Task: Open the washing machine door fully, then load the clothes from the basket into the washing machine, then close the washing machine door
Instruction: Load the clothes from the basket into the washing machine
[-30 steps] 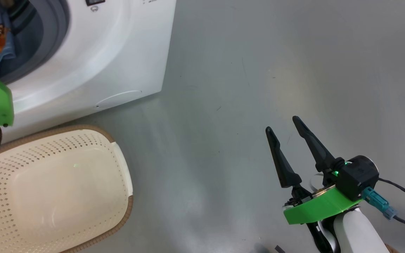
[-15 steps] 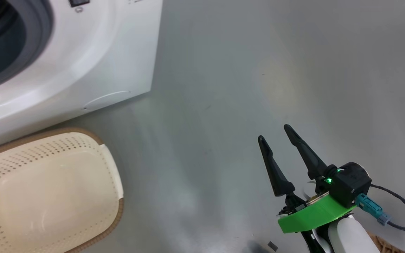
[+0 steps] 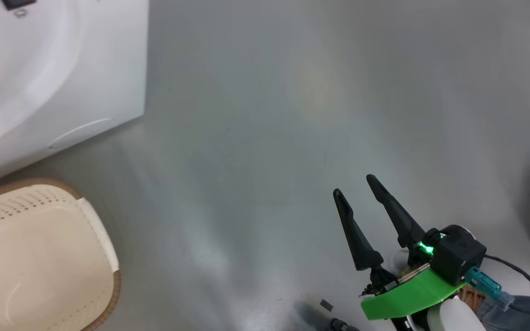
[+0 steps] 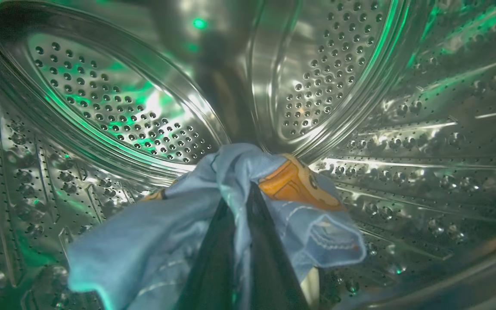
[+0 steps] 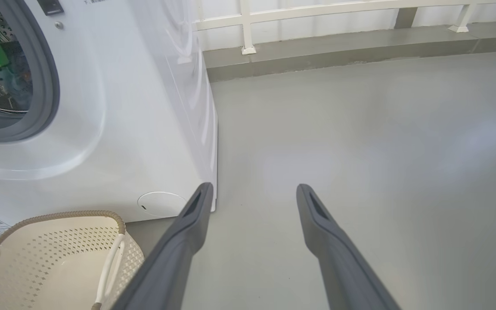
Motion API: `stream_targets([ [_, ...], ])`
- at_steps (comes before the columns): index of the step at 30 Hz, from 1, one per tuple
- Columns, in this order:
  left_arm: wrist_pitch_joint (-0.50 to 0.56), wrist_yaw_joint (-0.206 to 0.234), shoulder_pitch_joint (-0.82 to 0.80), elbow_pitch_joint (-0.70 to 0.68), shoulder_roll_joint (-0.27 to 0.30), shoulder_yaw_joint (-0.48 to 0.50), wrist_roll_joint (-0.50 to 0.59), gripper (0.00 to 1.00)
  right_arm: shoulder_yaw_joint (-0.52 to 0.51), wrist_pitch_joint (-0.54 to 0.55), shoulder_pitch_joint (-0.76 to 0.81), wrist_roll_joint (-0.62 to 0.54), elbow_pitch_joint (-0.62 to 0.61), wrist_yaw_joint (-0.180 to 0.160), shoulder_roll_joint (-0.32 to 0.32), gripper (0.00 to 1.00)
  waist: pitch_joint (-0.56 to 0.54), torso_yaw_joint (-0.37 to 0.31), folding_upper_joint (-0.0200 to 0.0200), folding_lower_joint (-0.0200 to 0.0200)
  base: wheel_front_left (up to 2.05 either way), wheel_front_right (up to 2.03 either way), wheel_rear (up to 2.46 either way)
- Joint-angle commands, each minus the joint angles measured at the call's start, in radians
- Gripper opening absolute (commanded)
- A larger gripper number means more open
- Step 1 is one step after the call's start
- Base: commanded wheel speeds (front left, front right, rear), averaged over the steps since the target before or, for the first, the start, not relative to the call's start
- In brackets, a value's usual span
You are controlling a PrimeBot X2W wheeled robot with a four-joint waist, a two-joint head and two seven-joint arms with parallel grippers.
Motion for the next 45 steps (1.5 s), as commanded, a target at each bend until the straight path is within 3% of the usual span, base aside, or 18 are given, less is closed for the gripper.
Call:
stream_targets([
  [1, -0.006, 0.01, -0.016, -0.032, 0.064, 0.019, -0.008, 0.0, 0.022, -0.005, 0.033, 0.016, -0.027, 0.002, -0.004, 1.0, 0.024, -0.033, 0.0, 0.0, 0.0, 0.0, 0.0],
  [12, -0.006, 0.036, -0.03, -0.133, 0.1, 0.067, -0.017, 0.0, 0.003, -0.005, 0.086, 0.013, -0.061, 0.002, -0.004, 1.0, 0.044, -0.038, 0.0, 0.0, 0.0, 0.0, 0.0],
  [25, 0.053, 0.005, -0.065, 0.019, 0.082, 0.002, 0.007, 0.0, 0.0, -0.005, 0.116, 0.0, -0.059, 0.002, -0.004, 1.0, 0.023, -0.032, 0.0, 0.0, 0.0, 0.0, 0.0],
  [26, 0.055, 0.004, -0.066, 0.027, 0.08, 0.004, 0.001, 0.05, 0.0, -0.005, 0.115, 0.0, -0.058, 0.002, -0.004, 1.0, 0.021, -0.031, 0.0, 0.0, 0.0, 0.0, 0.0],
  [29, 0.066, -0.003, -0.068, 0.046, 0.077, 0.004, -0.009, 0.47, 0.003, -0.005, 0.11, -0.002, -0.055, 0.002, -0.004, 1.0, 0.017, -0.03, 0.0, 0.0, 0.0, 0.0, 0.0],
  [31, 0.075, -0.007, -0.072, 0.057, 0.073, 0.005, -0.016, 0.87, 0.006, -0.005, 0.106, -0.004, -0.053, 0.002, -0.004, 1.0, 0.013, -0.029, 0.0, 0.0, 0.0, 0.0, 0.0],
  [32, 0.079, -0.01, -0.073, 0.062, 0.072, 0.005, -0.02, 1.0, 0.008, -0.005, 0.105, -0.004, -0.051, 0.002, -0.004, 1.0, 0.012, -0.028, 0.0, 0.0, 0.0, 0.0, 0.0],
  [45, 0.089, -0.003, -0.073, 0.106, 0.038, 0.011, -0.06, 1.0, 0.021, -0.005, 0.063, -0.006, -0.024, 0.002, -0.004, 1.0, -0.029, -0.01, 0.0, 0.0, 0.0, 0.0, 0.0],
])
